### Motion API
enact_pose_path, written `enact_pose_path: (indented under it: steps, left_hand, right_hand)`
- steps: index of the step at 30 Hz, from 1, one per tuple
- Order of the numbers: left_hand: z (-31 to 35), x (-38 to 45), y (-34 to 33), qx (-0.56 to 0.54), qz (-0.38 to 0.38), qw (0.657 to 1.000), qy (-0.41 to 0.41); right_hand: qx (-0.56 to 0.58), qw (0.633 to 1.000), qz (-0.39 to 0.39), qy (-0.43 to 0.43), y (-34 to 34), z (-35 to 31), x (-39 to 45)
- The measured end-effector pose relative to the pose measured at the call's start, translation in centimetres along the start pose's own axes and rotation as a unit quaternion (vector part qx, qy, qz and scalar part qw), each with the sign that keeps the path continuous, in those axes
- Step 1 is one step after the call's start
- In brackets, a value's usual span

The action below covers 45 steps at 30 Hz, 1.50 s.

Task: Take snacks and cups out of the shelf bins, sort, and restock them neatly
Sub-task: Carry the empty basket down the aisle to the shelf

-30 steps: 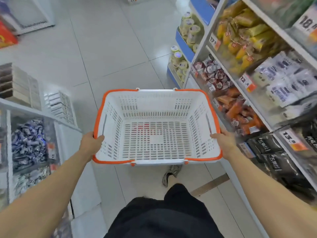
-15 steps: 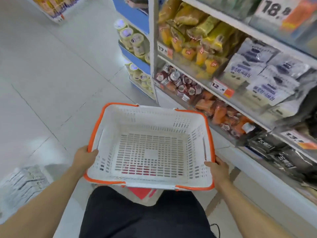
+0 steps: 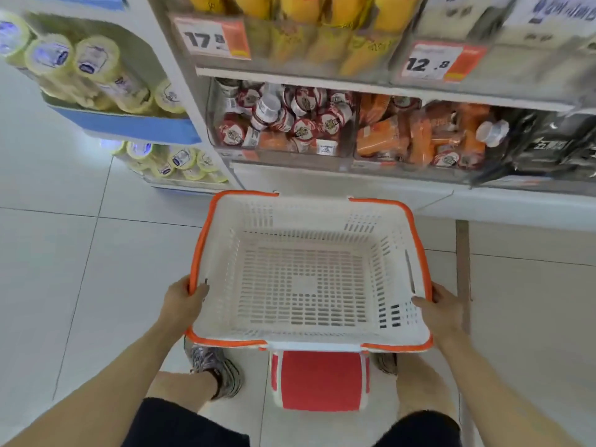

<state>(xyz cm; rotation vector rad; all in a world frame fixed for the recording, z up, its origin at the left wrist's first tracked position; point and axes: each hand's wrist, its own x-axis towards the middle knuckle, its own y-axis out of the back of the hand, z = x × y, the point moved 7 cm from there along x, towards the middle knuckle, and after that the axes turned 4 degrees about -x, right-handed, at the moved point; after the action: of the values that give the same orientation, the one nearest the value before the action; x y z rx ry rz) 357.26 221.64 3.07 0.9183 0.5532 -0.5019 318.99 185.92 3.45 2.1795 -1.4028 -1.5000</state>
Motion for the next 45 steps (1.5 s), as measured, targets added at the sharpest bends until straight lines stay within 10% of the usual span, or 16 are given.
enact_pose_path:
  steps: [26,45]
  left_hand:
    - [-8.4,23.5,-15.3,0.006,0.212,0.977,-0.013]
    - [-6.0,22.2,-10.6,0.06,0.117,0.973,-0.189]
  right_hand:
    - [-0.006,0.987,0.11,0.117,-20.6,8.4,21.1]
    - [-0.096,0.977,0.08,0.174,-19.7,7.4,18.1]
